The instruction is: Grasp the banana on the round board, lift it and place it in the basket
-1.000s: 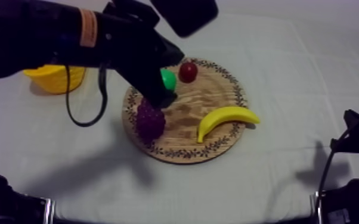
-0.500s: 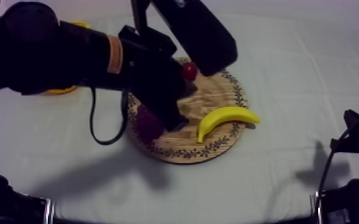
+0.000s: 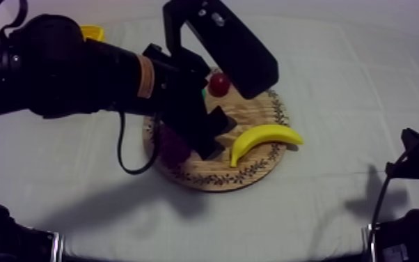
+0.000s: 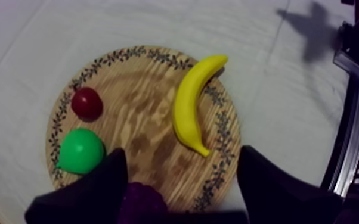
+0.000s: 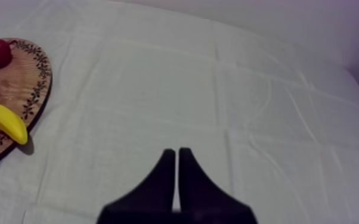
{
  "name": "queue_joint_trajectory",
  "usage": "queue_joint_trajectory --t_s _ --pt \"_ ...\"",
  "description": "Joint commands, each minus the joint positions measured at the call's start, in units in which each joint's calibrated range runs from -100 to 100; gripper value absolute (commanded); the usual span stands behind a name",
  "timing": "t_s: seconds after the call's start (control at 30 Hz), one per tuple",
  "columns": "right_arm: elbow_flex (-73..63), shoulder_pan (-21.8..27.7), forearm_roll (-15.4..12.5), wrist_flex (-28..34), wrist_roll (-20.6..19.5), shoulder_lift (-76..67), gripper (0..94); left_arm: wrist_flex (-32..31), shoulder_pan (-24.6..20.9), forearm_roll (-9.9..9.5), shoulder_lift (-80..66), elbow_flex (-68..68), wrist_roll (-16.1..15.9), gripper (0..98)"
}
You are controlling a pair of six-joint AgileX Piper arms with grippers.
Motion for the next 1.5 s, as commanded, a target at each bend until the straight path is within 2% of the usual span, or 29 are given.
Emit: queue_joint_trajectory --t_s 0.0,0.2,0.33,1.0,1.47 --pt "0.02 0.00 0.01 0.01 0.01 -0.02 0.3 0.33 0.02 0.14 0.91 -0.51 -0.13 68.9" --pt "0.02 0.00 0.01 0.01 0.01 -0.02 0.3 1.19 -0.09 0.78 6.00 -2.77 -0.75 68.5" --pt "0.02 0.00 0.01 0.01 0.01 -0.02 0.3 3.75 -0.74 2.19 11.03 -6.48 -1.95 68.1" --pt "0.02 0.00 0.01 0.01 0.01 -0.02 0.3 26.86 -4.32 8.81 40.71 -39.34 -5.36 65.5" --pt "0.02 0.00 0.01 0.01 0.01 -0.02 0.3 37.63 -3.56 10.47 48.43 -47.16 -6.26 62.0"
